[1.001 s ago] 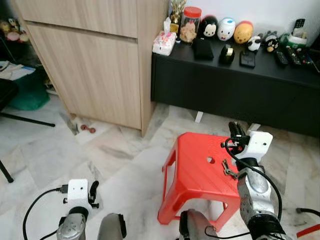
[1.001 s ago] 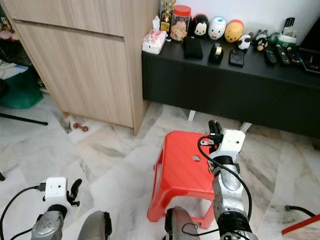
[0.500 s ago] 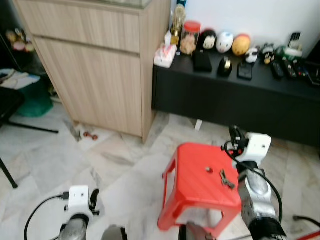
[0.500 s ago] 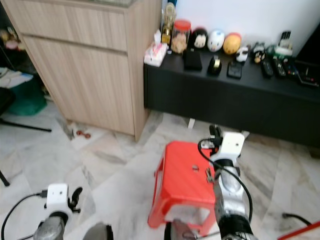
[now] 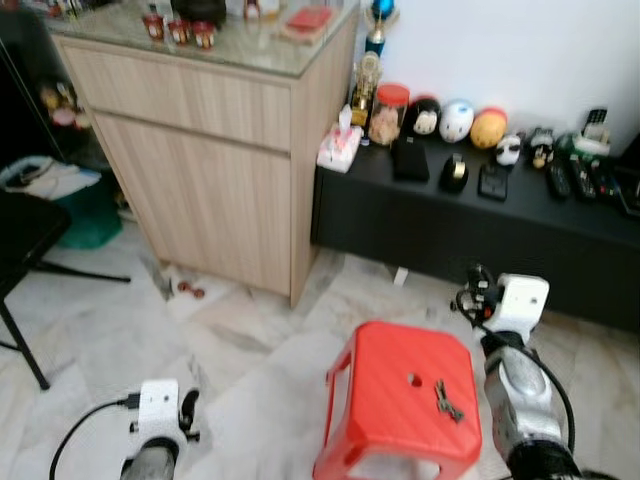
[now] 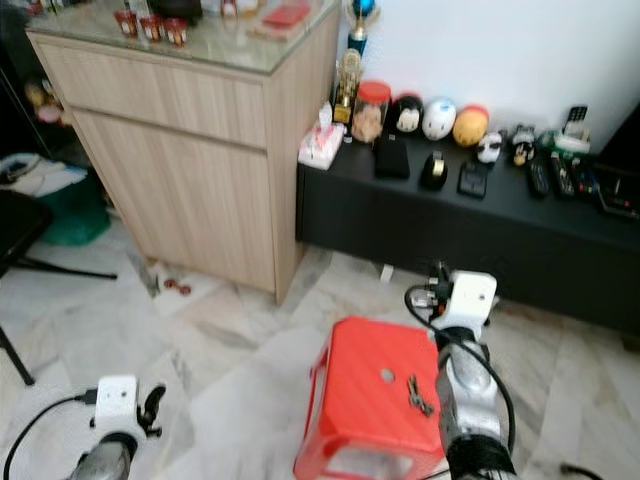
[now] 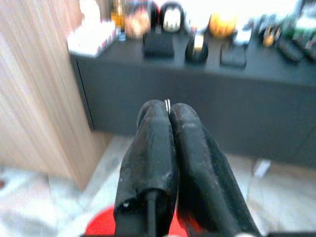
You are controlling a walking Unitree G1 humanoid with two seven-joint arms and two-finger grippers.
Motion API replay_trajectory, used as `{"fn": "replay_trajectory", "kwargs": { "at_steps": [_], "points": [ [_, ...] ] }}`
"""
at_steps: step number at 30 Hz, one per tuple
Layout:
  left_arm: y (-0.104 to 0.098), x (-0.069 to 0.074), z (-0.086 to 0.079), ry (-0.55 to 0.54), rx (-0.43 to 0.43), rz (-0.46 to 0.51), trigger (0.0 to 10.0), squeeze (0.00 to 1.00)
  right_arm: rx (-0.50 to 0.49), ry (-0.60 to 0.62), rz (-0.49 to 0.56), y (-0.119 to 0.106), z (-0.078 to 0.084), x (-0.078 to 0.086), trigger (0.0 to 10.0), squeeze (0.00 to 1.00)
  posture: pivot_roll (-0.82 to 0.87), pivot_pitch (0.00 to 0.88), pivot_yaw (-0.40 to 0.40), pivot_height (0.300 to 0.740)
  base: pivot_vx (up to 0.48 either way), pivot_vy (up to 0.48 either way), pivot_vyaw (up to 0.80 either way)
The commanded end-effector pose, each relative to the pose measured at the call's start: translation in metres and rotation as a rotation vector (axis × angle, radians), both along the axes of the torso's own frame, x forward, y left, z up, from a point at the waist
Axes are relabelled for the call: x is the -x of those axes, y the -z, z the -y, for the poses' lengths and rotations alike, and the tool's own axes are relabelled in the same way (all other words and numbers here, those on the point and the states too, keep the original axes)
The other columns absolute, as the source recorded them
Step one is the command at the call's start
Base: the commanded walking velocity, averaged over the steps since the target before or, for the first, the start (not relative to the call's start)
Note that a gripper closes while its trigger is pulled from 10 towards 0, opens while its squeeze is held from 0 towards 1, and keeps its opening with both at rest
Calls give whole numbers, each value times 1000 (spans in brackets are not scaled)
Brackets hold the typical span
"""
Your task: Hang keys on a hook
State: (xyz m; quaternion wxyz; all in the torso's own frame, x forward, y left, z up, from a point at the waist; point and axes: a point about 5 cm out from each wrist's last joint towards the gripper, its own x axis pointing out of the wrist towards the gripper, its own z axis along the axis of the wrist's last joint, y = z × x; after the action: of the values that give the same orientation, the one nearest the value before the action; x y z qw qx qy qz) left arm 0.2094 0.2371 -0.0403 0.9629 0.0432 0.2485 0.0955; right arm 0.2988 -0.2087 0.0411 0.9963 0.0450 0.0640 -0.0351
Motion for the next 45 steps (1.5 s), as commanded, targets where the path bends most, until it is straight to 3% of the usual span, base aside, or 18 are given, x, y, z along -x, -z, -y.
{"fn": "replay_trajectory", "kwargs": {
  "at_steps": [1,7,13,15,18,27,33,45],
  "points": [
    [12,15,-1,-22,9,-77,10000,0,2,7,-136,24,5,15,10000,0,0,4,-103,740,0,0,0],
    [20,25,-2,-36,12,-135,10000,0,4,11,-314,59,7,42,10000,0,5,0,-103,740,0,0,0],
    [26,33,-2,-57,31,-189,10000,0,-14,53,-389,71,10,52,10000,0,7,0,-102,740,0,0,0],
    [33,41,0,-60,35,-252,10000,0,1,56,-422,74,10,55,10000,0,7,0,-102,740,0,0,0],
    [37,46,1,-48,28,-291,10000,0,-8,70,-409,72,12,53,10000,0,-2,0,-92,740,0,0,0],
    [56,81,14,-22,71,-445,10000,0,-1,169,-303,54,31,39,10000,0,-45,0,-68,740,0,0,0],
    [58,86,16,-22,80,-461,10000,0,-7,164,-328,56,34,41,10000,0,-36,0,-71,740,-45,0,0],
    [57,84,18,-19,87,-453,10000,0,-21,172,-484,84,36,75,10000,0,-36,0,-70,740,-281,0,0]
  ]
}}
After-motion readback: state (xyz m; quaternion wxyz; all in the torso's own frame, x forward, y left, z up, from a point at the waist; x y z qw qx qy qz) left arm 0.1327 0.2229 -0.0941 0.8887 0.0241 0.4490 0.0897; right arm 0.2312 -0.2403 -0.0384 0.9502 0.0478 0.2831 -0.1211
